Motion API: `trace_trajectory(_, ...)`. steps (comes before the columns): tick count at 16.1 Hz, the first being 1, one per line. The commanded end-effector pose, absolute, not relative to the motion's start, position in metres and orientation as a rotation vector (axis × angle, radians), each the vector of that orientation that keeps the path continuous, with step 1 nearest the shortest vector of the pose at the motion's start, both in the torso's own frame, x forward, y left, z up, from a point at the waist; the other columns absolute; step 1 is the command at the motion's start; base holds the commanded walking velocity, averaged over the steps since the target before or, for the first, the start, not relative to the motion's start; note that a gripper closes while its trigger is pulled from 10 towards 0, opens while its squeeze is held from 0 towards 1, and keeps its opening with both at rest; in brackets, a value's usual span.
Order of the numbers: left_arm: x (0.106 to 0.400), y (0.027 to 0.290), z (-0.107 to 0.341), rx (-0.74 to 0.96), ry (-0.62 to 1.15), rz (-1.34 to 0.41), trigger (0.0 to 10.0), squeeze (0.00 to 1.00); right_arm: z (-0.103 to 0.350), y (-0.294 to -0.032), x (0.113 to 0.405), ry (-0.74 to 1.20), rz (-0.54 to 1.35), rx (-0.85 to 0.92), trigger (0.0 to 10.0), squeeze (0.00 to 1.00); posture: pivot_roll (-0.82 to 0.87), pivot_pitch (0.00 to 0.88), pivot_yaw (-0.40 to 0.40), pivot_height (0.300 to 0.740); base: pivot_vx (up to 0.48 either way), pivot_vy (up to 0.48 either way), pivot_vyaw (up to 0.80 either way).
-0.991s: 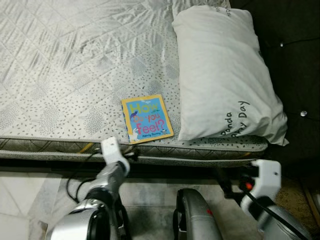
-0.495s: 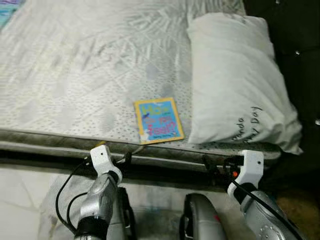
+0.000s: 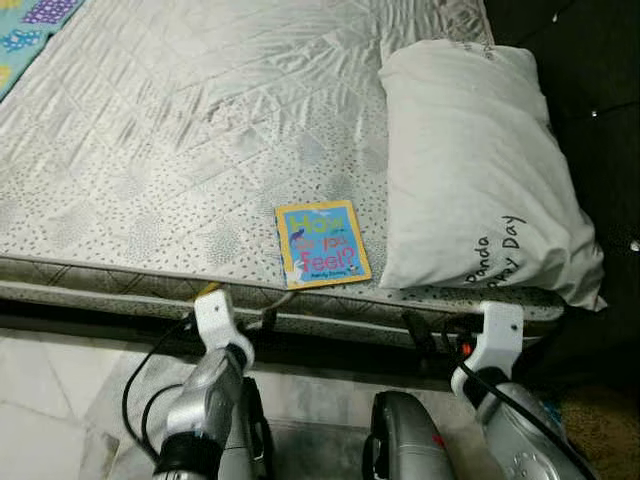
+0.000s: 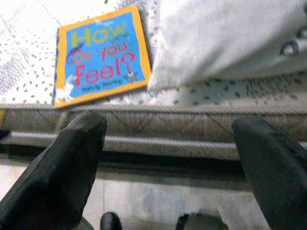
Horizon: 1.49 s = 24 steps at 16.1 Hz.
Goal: Clean up the room
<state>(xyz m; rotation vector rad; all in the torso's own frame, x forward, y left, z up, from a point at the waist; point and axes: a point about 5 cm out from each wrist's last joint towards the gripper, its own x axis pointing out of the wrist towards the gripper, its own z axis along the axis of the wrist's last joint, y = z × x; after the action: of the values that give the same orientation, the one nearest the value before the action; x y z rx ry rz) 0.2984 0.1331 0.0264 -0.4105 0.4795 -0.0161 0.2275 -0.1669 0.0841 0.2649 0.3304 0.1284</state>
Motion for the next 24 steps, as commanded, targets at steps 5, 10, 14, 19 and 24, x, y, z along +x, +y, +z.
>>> trace_trajectory(5,0.305,0.128,0.021,-0.397,0.508,-0.034,10.0,0.0,0.088,-0.173,0.211,0.332,0.109,0.252,10.0,0.0,-0.25,0.257,-0.017,0.628,0.0,0.0,0.0)
trace_trajectory(10,0.31,0.126,0.014,-0.399,0.541,-0.031,10.0,0.0,0.093,-0.177,0.193,0.354,0.101,0.246,10.0,0.0,-0.3,0.303,-0.033,0.628,0.0,0.0,0.0)
trace_trajectory(14,0.317,0.127,0.018,-0.395,0.536,-0.025,10.0,0.0,0.097,-0.179,0.184,0.369,0.098,0.24,10.0,0.0,-0.31,0.329,-0.038,0.628,0.0,0.0,0.0)
trace_trajectory(19,0.319,0.127,0.019,-0.406,0.522,-0.018,10.0,0.0,0.101,-0.178,0.18,0.38,0.109,0.24,10.0,0.0,-0.32,0.337,-0.048,0.628,0.0,0.0,0.0)
trace_trajectory(24,0.317,0.129,0.015,-0.413,0.53,-0.008,10.0,0.0,0.102,-0.178,0.181,0.378,0.116,0.242,10.0,0.0,-0.31,0.337,-0.049,0.628,0.0,0.0,0.0)
